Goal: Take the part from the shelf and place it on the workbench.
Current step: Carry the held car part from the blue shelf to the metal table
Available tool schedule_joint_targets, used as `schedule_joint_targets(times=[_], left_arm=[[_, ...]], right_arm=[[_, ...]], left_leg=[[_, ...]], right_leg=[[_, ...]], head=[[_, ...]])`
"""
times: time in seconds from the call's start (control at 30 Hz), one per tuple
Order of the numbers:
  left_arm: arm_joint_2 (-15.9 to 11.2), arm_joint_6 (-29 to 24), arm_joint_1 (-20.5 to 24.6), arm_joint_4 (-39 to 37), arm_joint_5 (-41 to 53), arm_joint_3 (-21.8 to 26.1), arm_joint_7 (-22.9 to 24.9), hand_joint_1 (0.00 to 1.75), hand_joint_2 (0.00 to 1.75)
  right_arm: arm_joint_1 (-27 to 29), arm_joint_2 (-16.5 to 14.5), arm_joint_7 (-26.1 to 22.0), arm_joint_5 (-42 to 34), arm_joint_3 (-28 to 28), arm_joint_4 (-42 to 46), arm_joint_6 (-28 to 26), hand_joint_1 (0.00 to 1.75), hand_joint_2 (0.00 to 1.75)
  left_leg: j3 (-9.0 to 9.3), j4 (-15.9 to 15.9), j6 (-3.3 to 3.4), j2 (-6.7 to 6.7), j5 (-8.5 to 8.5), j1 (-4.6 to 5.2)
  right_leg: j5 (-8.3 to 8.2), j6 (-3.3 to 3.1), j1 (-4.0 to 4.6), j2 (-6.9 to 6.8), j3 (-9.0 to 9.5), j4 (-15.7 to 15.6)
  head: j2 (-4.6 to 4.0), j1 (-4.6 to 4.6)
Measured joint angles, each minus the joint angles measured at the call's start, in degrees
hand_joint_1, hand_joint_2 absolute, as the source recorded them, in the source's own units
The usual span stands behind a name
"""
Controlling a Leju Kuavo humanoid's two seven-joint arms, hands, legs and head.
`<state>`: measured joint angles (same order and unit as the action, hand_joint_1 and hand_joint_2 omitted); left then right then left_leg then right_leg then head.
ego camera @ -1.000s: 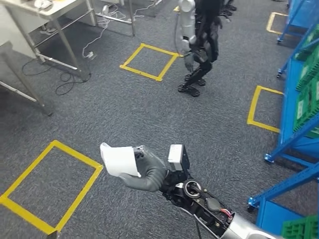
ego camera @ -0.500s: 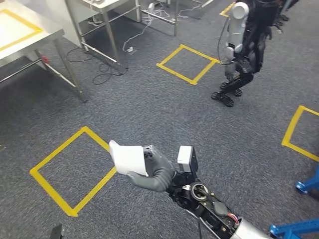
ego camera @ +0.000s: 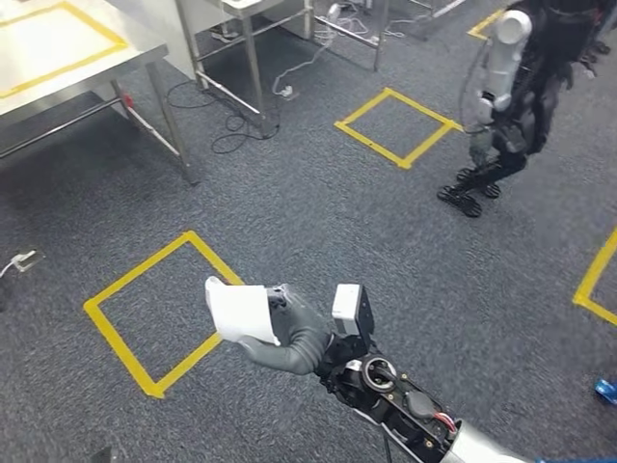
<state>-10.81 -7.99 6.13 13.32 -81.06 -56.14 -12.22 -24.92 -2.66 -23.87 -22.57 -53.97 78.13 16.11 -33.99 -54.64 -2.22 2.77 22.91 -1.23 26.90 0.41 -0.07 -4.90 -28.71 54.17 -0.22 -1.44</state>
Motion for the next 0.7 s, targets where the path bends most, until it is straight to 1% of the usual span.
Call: schedule_joint_targets(times=[0.03,0.07,0.1,0.13,0.17,0.2,0.23,0.27,0.3,0.33,0.37,0.4,0.43,0.47,0.5,0.53,0.57,0.6,0.63,0.67,0.7], left_arm=[[0.0,0.0,0.0,0.0,0.0,0.0,0.0,0.0,1.75],[0.0,0.0,-0.1,0.0,0.0,0.0,0.0,0.0,1.75],[0.0,0.0,-0.1,0.0,0.1,0.0,0.0,0.0,1.75],[0.0,0.0,-0.1,0.0,0.1,-0.1,0.0,0.0,1.75],[0.0,0.0,-0.1,0.0,0.1,-0.1,0.0,0.0,1.75],[0.0,0.0,0.0,0.0,0.0,-0.1,-0.1,0.0,1.75],[0.0,0.0,0.0,0.0,0.0,-0.1,-0.1,0.0,1.75],[0.0,0.0,0.0,0.0,-0.1,-0.1,-0.1,0.0,1.75],[0.0,0.0,0.0,0.0,-0.2,-0.1,-0.1,0.0,1.75],[0.0,0.0,-0.1,0.0,-0.3,-0.1,0.0,0.0,1.75],[0.0,0.0,-0.1,0.0,-0.5,-0.1,0.0,0.0,1.75],[0.0,0.0,-0.1,0.0,-0.7,-0.1,0.1,0.0,1.75],[0.0,-0.1,0.0,0.0,-0.9,-0.1,0.1,0.0,1.75],[0.0,-0.2,0.1,0.0,-1.1,-0.1,0.2,0.0,1.75],[0.1,-0.2,0.1,0.0,-1.2,-0.1,0.2,0.0,1.75],[0.1,-0.3,0.0,0.0,-1.3,-0.1,0.2,0.0,1.75],[0.0,-0.5,-0.1,0.0,-1.3,-0.1,0.3,0.0,1.75],[0.0,-0.5,-0.3,0.0,-1.4,-0.1,0.3,0.0,1.75],[0.0,-0.6,-0.3,0.0,-1.4,-0.1,0.3,0.0,1.75],[0.0,-0.6,-0.3,-0.1,-1.4,-0.1,0.3,0.0,1.75],[0.1,-0.6,-0.2,-0.1,-1.4,-0.1,0.3,0.0,1.75]], right_arm=[[0.0,0.0,0.0,0.0,0.0,0.1,0.0,1.75,1.75],[0.0,0.0,0.0,0.0,0.1,0.3,0.0,1.75,1.75],[0.0,0.0,0.0,0.0,0.1,0.4,0.0,1.75,1.75],[0.0,0.0,0.0,0.0,0.2,0.6,-0.1,1.75,1.75],[0.0,0.1,0.1,0.0,0.2,0.7,-0.1,1.75,1.75],[0.1,0.1,0.3,0.0,0.3,0.9,-0.1,1.75,1.75],[0.2,0.2,0.5,0.0,0.3,0.9,-0.1,1.75,1.75],[0.3,0.3,0.8,0.0,0.3,0.9,0.0,1.75,1.75],[0.3,0.4,1.0,-0.1,0.3,0.9,0.2,1.75,1.75],[0.3,0.4,1.1,-0.2,0.3,0.9,0.5,1.75,1.75],[0.2,0.4,1.1,-0.2,0.3,0.9,1.0,1.75,1.75],[0.0,0.4,1.0,-0.3,0.3,0.9,1.6,1.75,1.75],[-0.3,0.4,0.9,-0.4,0.2,0.8,2.1,1.75,1.75],[-0.5,0.3,0.7,-0.4,0.2,0.7,2.6,1.75,1.75],[-0.7,0.2,0.6,-0.4,0.2,0.6,2.9,1.75,1.75],[-0.9,0.1,0.6,-0.4,0.2,0.4,3.2,1.75,1.75],[-1.0,-0.1,0.5,-0.4,0.2,0.3,3.4,1.75,1.75],[-1.1,-0.3,0.4,-0.4,0.2,0.1,3.7,1.75,1.75],[-1.3,-0.5,0.3,-0.4,0.2,0.0,3.9,1.75,1.75],[-1.5,-0.7,0.2,-0.4,0.2,-0.1,4.0,1.75,1.75],[-1.6,-0.8,0.1,-0.4,0.2,-0.2,4.1,1.75,1.75]], left_leg=[[-0.03,0.1,0.47,-0.59,0.01,0.07],[0.06,0.1,0.88,-1.07,0.05,0.02],[0.18,0.2,1.24,-1.56,0.04,-0.06],[0.31,0.3,1.64,-1.99,-0.01,-0.17],[0.41,0.3,1.96,-2.44,-0.04,-0.25],[0.44,0.3,2.19,-2.93,-0.03,-0.17],[0.44,0.3,2.37,-3.5,-0.02,-0.05],[0.46,0.3,2.42,-4.12,-0.01,0.08],[0.5,0.3,2.45,-4.81,0.01,0.19],[0.58,0.3,2.46,-5.54,0.02,0.26],[0.71,0.2,2.44,-6.31,0.03,0.29],[0.79,0.2,2.37,-7.06,0.03,0.28],[0.75,0.2,2.22,-7.77,0.02,0.32],[0.57,0.1,1.95,-8.42,-0.07,0.28],[0.3,0.1,1.6,-9.02,-0.23,0.23],[0.04,0.2,1.17,-9.63,-0.44,0.16],[-0.14,0.3,0.78,-10.06,-0.61,0.04],[-0.42,0.0,0.49,-9.53,-0.39,0.07],[-1.12,-1.3,0.24,-8.32,0.45,0.12],[-2.43,-3.9,0.03,-6.7,1.97,0.19],[-4.27,-7.6,-0.18,-5.0,3.89,0.22]], right_leg=[[0.16,0.32,-0.01,-0.42,0.25,0.0],[0.41,0.69,-0.15,-0.35,0.32,0.0],[1.05,1.02,-0.29,0.38,0.18,0.7],[2.3,1.27,-0.43,1.54,-0.55,2.6],[4.11,1.43,-0.52,2.94,-1.98,5.8],[6.2,1.46,-0.5,4.0,-3.88,10.1],[7.95,1.44,-0.49,4.48,-5.96,14.4],[8.81,1.38,-0.46,4.66,-7.55,17.6],[8.44,1.26,-0.47,4.74,-8.16,18.5],[6.92,1.05,-0.47,4.87,-7.63,16.9],[4.58,0.79,-0.47,5.29,-6.08,13.3],[2.36,0.46,-0.47,6.49,-4.16,8.8],[0.82,0.19,-0.53,7.77,-2.44,4.8],[0.02,0.0,-0.5,8.79,-1.19,2.2],[-0.05,-0.16,-0.43,9.41,-0.6,1.0],[-0.02,-0.28,-0.32,9.12,-0.35,0.6],[-0.2,-0.51,-0.41,8.48,-0.15,0.4],[-0.45,-0.8,-0.5,7.81,0.01,0.0],[-0.72,-1.13,-0.63,7.08,0.14,-0.3],[-0.94,-1.4,-0.75,6.25,0.23,-0.7],[-1.0,-1.56,-0.61,5.44,0.22,-0.8]], head=[[0.0,0.18],[0.0,0.3],[0.0,0.49],[0.0,0.72],[0.0,1.04],[0.0,1.45],[0.0,1.83],[0.0,2.11],[0.0,2.33],[0.0,2.46],[0.0,2.59],[0.0,2.76],[0.0,2.86],[0.0,2.93],[0.0,2.97],[0.0,2.96],[0.0,2.97],[0.0,2.93],[0.0,2.6],[0.0,2.14],[0.0,1.66]])
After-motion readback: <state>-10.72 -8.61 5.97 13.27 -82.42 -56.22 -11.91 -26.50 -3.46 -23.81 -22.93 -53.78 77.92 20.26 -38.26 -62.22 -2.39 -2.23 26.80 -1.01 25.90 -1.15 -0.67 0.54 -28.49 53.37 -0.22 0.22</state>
